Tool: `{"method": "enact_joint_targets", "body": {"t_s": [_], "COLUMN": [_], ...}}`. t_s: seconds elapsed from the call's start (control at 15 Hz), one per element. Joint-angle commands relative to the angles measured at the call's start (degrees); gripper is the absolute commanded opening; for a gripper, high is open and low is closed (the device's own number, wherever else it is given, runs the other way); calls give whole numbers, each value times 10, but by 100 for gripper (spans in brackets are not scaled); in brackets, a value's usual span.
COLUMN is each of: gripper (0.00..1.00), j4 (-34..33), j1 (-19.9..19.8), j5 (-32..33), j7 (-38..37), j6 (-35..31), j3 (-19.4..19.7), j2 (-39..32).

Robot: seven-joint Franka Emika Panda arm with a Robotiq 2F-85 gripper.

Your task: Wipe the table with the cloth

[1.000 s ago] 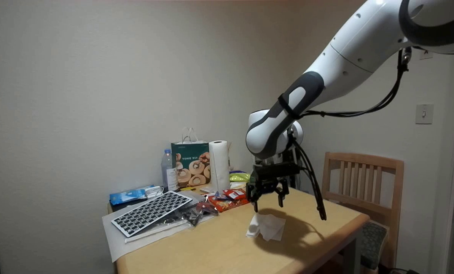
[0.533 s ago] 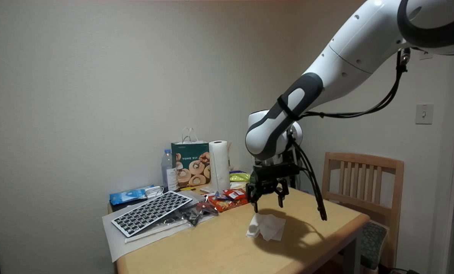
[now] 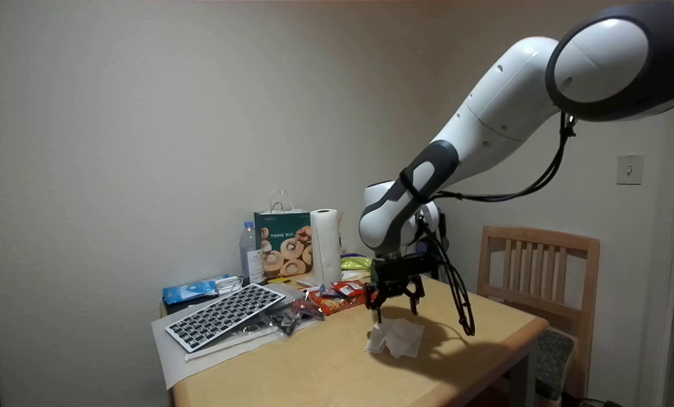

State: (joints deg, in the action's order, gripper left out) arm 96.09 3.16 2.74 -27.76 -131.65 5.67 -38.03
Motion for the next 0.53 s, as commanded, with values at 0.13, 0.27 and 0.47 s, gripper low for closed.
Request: {"method": "enact_joint_targets", "body": {"t_s": [0.13,0.27,0.47], "gripper": [100,74,62], "j4": [-86,-112,-138], "j1": [14,12,5], "j5": [1,-4,-11], "j7": [6,11,13], "j6": [37,52,74], "j3": [11,8,6], "j2": [-71,-91,-111]}}
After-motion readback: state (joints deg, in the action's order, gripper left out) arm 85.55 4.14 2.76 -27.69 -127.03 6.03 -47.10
